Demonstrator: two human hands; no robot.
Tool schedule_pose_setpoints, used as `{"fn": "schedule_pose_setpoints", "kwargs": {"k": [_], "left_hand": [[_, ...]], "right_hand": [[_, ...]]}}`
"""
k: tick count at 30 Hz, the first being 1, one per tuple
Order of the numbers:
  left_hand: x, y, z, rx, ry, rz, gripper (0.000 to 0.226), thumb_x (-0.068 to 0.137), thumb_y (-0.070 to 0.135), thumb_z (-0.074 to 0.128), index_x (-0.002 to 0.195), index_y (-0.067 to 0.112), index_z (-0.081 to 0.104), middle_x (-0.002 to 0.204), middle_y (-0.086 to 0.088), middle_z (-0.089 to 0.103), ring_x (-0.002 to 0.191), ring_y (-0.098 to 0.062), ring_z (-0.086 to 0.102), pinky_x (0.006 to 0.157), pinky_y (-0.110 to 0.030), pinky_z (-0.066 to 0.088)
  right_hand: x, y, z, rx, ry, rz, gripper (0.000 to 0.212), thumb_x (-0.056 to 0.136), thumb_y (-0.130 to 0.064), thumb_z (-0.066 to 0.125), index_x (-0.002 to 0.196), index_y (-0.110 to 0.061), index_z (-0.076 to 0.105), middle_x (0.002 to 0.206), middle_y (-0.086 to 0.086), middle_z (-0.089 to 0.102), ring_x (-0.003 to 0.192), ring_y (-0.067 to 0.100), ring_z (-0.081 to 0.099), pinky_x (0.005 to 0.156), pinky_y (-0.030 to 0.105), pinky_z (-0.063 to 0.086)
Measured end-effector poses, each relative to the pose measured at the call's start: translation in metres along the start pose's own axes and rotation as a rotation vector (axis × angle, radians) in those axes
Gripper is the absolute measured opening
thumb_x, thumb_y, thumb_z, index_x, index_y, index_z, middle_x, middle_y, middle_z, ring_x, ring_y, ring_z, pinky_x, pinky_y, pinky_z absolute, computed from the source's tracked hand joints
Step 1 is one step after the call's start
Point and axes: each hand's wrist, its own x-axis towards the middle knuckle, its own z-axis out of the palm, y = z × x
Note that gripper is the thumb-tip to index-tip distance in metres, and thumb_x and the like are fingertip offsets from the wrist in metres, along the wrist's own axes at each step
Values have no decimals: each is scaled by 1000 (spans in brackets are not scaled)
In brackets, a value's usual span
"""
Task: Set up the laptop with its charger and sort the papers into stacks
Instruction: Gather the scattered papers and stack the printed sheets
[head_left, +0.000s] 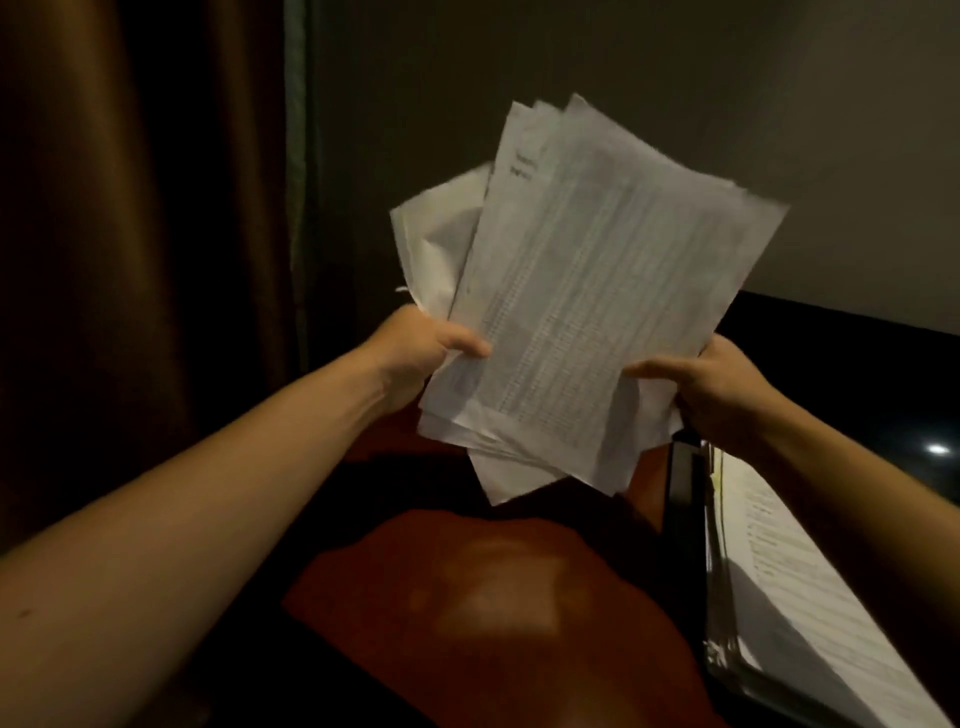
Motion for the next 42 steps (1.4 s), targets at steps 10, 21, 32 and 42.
{"fn": "schedule_pose_setpoints", "kwargs": {"k": [10, 21, 32, 42], "left_hand": [[-11, -3, 34, 94, 47, 126, 33, 76, 14, 85, 103, 18, 66, 103, -1, 70, 97, -18, 69, 78, -32, 58], [-24, -55, 18, 150, -18, -128, 42, 70, 22, 88, 103, 26, 63, 107, -1, 69, 101, -22, 66, 81, -37, 56], [-29, -18, 84, 23, -293, 52, 23, 91, 15, 69, 114, 14, 68, 105, 1, 77, 97, -17, 74, 77, -28, 61], [-54, -68, 220, -46, -404, 18, 49, 87, 0, 73, 129, 25, 63, 121, -1, 71, 100, -11, 73, 79, -27, 60]], "right_hand": [[-22, 4, 22, 129, 233, -252, 51, 77, -4, 81, 122, -11, 60, 113, 8, 69, 101, 26, 69, 83, 49, 60], [-34, 31, 23, -139, -33, 36, 42, 80, -13, 79, 118, -15, 61, 111, -1, 63, 100, 16, 62, 68, 22, 53], [-99, 8, -50, -20, 192, -198, 39, 85, -14, 73, 122, -14, 61, 109, -2, 74, 98, 15, 72, 80, 30, 60], [-178, 56, -156, -204, 565, 17, 50, 90, -16, 69, 134, -24, 49, 115, -5, 66, 89, 13, 71, 64, 24, 61]]}}
